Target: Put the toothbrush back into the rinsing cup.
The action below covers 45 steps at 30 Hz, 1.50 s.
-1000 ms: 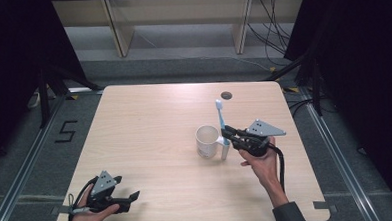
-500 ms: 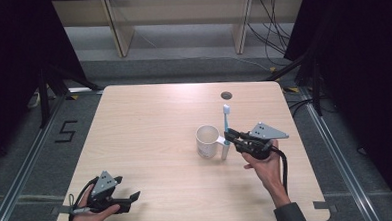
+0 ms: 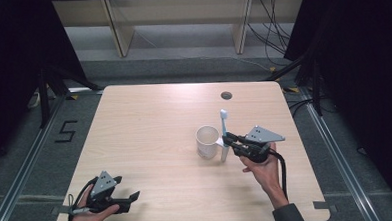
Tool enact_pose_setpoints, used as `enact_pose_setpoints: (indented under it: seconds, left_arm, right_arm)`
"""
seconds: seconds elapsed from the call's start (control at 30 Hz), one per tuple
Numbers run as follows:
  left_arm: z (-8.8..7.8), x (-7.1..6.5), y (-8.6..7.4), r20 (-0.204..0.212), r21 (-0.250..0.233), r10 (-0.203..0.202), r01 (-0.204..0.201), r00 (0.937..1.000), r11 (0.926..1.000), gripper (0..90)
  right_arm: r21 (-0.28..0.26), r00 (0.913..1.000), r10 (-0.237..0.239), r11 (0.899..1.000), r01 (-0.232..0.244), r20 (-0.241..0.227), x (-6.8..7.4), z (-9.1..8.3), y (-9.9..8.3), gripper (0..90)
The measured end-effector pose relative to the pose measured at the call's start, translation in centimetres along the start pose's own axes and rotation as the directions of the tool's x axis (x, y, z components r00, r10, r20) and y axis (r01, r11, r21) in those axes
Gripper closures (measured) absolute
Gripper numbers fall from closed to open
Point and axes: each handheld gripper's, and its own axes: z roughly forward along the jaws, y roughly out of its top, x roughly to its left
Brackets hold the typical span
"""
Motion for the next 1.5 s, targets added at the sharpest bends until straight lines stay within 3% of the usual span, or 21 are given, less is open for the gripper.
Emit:
enact_pose_setpoints:
  seconds: [0.1,0.17,0.23,0.27,0.33,0.43,0.47,0.57,0.63,0.7,0.77,0.83,0.93,0.97,1.0,1.03,1.37,1.4,1.43,1.47,1.5]
  left_arm:
    - [0.1,0.0,0.0,0.006,-0.007,-0.008,0.008,0.9999,0.9999,15.9]
    - [-0.1,0.1,0.0,0.005,0.017,0.020,-0.020,0.9998,0.9997,15.9]
    - [0.1,-0.1,0.0,0.005,-0.005,-0.004,0.004,1.0000,1.0000,15.9]
    - [-0.1,0.1,0.0,0.005,0.017,0.020,-0.020,0.9998,0.9997,15.9]
    - [-0.1,0.1,0.0,0.003,0.015,0.018,-0.018,0.9998,0.9997,15.9]
    - [0.0,0.1,0.0,0.005,0.006,0.007,-0.007,1.0000,1.0000,15.9]
    - [-0.1,0.2,0.0,0.005,0.018,0.020,-0.021,0.9998,0.9996,15.9]
    - [0.0,0.1,0.0,0.006,0.016,0.019,-0.019,0.9998,0.9997,15.9]
    - [0.0,0.1,0.0,0.007,0.016,0.020,-0.020,0.9998,0.9997,15.9]
    - [0.0,0.2,0.0,0.004,0.017,0.017,-0.017,0.9998,0.9997,15.9]
    - [-0.1,0.2,0.0,0.007,0.018,0.019,-0.019,0.9998,0.9997,15.9]
    - [0.1,0.0,0.0,0.010,-0.003,-0.001,0.001,1.0000,1.0000,15.9]
    - [0.1,0.0,0.0,0.013,0.000,0.003,-0.003,0.9999,1.0000,15.9]
    - [0.1,0.0,0.0,0.013,0.013,0.017,-0.017,0.9998,0.9998,15.9]
    - [0.0,0.1,0.0,0.013,0.019,0.023,-0.024,0.9996,0.9995,15.9]
    - [-0.1,0.1,0.0,0.009,0.018,0.019,-0.019,0.9998,0.9996,15.9]
    - [-0.1,0.1,0.0,0.007,0.018,0.018,-0.018,0.9998,0.9997,15.9]
    - [-0.1,0.1,0.0,0.006,0.020,0.021,-0.021,0.9998,0.9996,15.9]
    - [-0.1,0.1,0.0,0.005,0.017,0.020,-0.020,0.9998,0.9997,15.9]
    - [-0.1,0.2,0.0,0.008,0.016,0.019,-0.019,0.9998,0.9997,15.9]
    - [0.1,0.1,0.0,0.007,0.000,-0.004,0.004,1.0000,1.0000,15.9]
  right_arm:
    - [0.005,1.0000,0.006,1.000,-0.006,-0.007,0.1,0.0,-0.1,78.7]
    - [0.022,0.9999,0.014,1.000,-0.014,-0.004,0.2,0.0,-0.2,78.6]
    - [0.032,0.9997,0.022,0.999,-0.022,-0.009,0.3,0.0,-0.3,78.6]
    - [0.032,0.9994,0.033,0.999,-0.033,-0.010,0.5,0.0,-0.3,78.6]
    - [0.043,0.9993,0.036,0.998,-0.036,0.002,0.6,0.0,-0.3,78.5]
    - [0.031,1.0000,-0.003,1.000,0.003,0.007,0.3,0.1,-0.4,78.3]
    - [0.046,0.9994,0.033,0.998,-0.033,0.001,0.5,0.0,-0.4,78.2]
    - [0.050,0.9997,-0.016,0.999,0.015,0.016,0.3,0.0,-0.5,77.7]
    - [0.051,0.9999,0.001,0.999,-0.002,0.016,0.5,0.1,-0.5,77.1]
    - [0.063,0.9999,0.009,0.998,-0.009,0.008,0.5,0.0,-0.6,73.9]
    - [0.060,0.9998,0.001,0.998,-0.003,0.021,0.4,0.0,-0.6,65.2]
    - [0.064,0.9988,0.034,0.997,-0.036,0.036,0.4,-0.2,-0.6,53.7]
    - [0.061,0.9973,0.067,0.996,-0.068,0.030,0.5,-0.4,-0.6,50.9]
    - [0.050,0.9978,0.051,0.997,-0.054,0.043,0.4,-0.6,-0.5,48.3]
    - [0.049,0.9954,0.090,0.995,-0.091,0.033,0.6,-0.8,-0.5,45.8]
    - [0.038,0.9962,0.077,0.996,-0.079,0.041,0.5,-0.9,-0.4,44.0]
    - [0.023,0.9911,0.114,0.993,-0.116,0.069,0.3,-2.7,-0.6,40.0]
    - [0.025,0.9918,0.101,0.994,-0.103,0.079,0.2,-2.8,-0.6,39.8]
    - [0.031,0.9891,0.125,0.991,-0.128,0.078,0.4,-3.0,-0.7,39.6]
    - [0.033,0.9916,0.110,0.993,-0.112,0.069,0.2,-3.1,-0.7,39.0]
    - [0.029,0.9889,0.127,0.991,-0.129,0.077,0.4,-3.2,-0.7,38.7]
